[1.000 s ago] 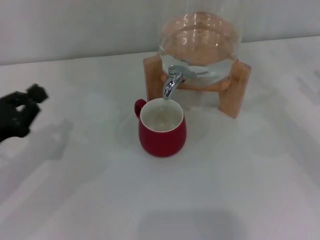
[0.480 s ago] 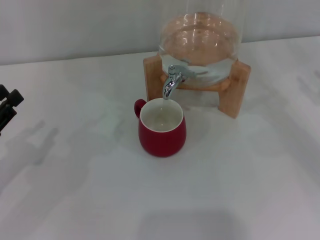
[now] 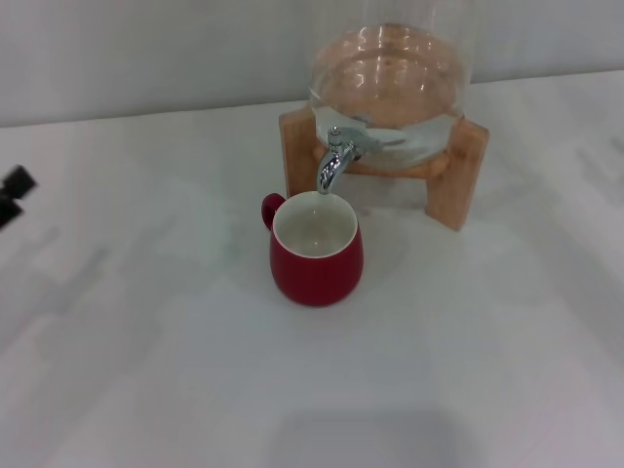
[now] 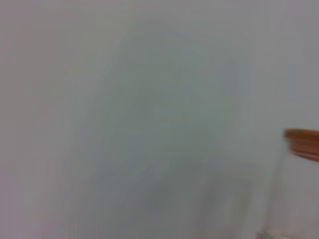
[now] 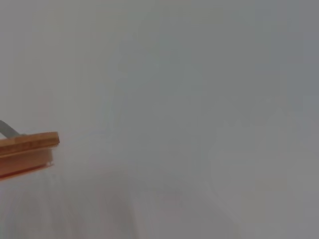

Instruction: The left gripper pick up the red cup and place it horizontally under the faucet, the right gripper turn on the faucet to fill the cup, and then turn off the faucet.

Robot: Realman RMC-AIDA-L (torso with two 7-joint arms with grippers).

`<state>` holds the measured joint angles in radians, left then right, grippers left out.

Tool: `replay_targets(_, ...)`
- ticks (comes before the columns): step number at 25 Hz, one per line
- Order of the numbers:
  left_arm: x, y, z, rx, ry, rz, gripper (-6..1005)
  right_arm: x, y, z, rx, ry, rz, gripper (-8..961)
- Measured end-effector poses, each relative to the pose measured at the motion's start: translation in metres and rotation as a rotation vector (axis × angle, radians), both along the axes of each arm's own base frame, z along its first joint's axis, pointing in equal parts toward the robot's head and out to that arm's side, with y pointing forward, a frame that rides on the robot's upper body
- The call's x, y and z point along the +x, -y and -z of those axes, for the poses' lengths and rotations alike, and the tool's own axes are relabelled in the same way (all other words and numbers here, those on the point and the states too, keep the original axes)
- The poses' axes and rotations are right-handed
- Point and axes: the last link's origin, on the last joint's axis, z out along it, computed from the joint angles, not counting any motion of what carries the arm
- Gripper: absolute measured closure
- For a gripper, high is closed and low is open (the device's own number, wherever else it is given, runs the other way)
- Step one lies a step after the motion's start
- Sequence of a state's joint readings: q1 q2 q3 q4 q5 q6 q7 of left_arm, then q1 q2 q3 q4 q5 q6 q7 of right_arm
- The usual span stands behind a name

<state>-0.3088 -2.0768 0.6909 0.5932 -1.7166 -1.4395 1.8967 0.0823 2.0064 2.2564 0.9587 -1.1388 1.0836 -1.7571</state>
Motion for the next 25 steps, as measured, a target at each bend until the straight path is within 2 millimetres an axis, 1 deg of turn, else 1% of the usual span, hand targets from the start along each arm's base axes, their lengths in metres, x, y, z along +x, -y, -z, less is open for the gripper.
replay_targets(3, -0.009, -0.001, -0.011, 0.045, 0.035, -0.061, 205, -0.004, 0.009, -0.001, -0.033, -0.021, -0.03, 315)
replay_targets(6, -0.02, -0.003, -0.019, 0.054, 0.099, -0.154, 165, -0.014, 0.021, -0.002, -0.086, -0.017, -0.072, 315)
replay_targets(8, -0.025, -0.005, -0.023, 0.06, 0.113, -0.194, 138, -0.022, 0.026, -0.002, -0.133, -0.003, -0.096, 315)
replay_targets(11, -0.029, -0.006, -0.027, 0.082, 0.121, -0.22, 125, -0.036, 0.03, 0.005, -0.228, -0.002, -0.145, 315)
replay_targets(13, -0.029, -0.007, -0.028, 0.087, 0.123, -0.224, 125, -0.048, 0.029, 0.014, -0.303, -0.006, -0.198, 315)
replay_targets(16, -0.03, -0.01, -0.029, 0.095, 0.124, -0.238, 125, -0.071, 0.02, 0.036, -0.411, 0.014, -0.285, 315)
replay_targets(17, -0.031, -0.01, -0.03, 0.095, 0.126, -0.242, 125, -0.075, 0.019, 0.039, -0.425, 0.019, -0.298, 315)
replay_targets(20, -0.032, -0.011, -0.031, 0.094, 0.133, -0.258, 125, -0.095, 0.013, 0.056, -0.478, 0.055, -0.354, 315)
replay_targets(22, -0.034, -0.011, -0.031, 0.097, 0.136, -0.266, 125, -0.107, 0.008, 0.067, -0.487, 0.096, -0.362, 315)
replay_targets(25, -0.036, -0.009, -0.033, 0.105, 0.14, -0.277, 125, -0.116, 0.002, 0.08, -0.482, 0.144, -0.344, 315)
